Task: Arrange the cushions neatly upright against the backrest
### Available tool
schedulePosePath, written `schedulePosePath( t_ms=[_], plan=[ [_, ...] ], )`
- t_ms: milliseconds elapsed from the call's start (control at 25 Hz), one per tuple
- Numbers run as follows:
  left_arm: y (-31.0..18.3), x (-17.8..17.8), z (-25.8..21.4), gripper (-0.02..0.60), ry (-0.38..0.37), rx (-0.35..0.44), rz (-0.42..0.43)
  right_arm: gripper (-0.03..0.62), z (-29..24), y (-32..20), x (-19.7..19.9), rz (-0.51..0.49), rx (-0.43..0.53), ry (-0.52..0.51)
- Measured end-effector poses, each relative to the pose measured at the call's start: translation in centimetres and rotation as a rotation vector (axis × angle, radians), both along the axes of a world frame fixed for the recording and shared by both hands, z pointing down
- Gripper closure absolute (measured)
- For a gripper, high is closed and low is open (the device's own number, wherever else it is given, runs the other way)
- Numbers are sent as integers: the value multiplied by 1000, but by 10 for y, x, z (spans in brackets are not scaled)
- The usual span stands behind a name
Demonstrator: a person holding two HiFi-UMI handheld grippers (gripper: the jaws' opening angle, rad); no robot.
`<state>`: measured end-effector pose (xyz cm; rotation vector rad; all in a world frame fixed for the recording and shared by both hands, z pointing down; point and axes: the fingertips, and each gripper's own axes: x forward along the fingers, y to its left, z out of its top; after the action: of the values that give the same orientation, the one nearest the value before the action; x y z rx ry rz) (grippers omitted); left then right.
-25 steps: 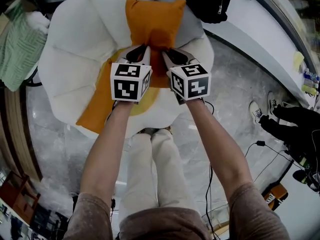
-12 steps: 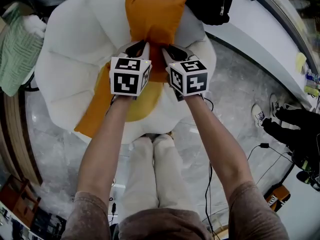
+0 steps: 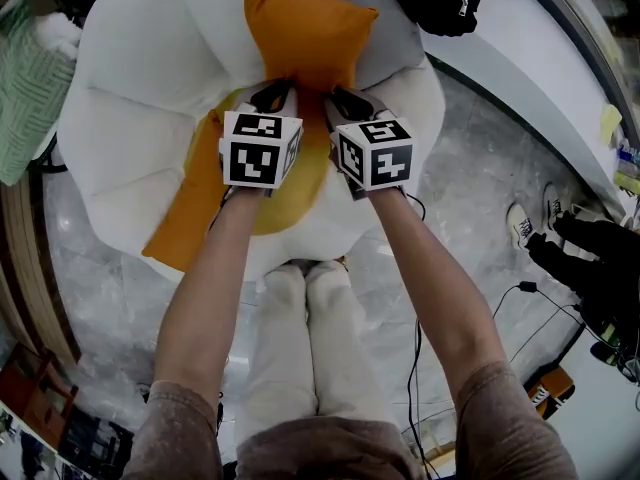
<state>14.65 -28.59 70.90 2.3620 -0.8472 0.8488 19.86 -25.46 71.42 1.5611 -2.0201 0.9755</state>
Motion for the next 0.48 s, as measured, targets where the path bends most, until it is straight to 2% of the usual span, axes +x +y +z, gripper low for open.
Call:
schedulePosePath(
  t_ms=[80,280,480],
  plan=[
    [-1,-1,0,558,-5,11,1,522,0,0,-1,-14,7,22],
    [1,-5,-5,508,-17,20,7,493,-8,6,-1,-41,3,52],
    [5,-23,-18,495,-33,12,-32,491,-26,15,5,-5,-5,68]
  ],
)
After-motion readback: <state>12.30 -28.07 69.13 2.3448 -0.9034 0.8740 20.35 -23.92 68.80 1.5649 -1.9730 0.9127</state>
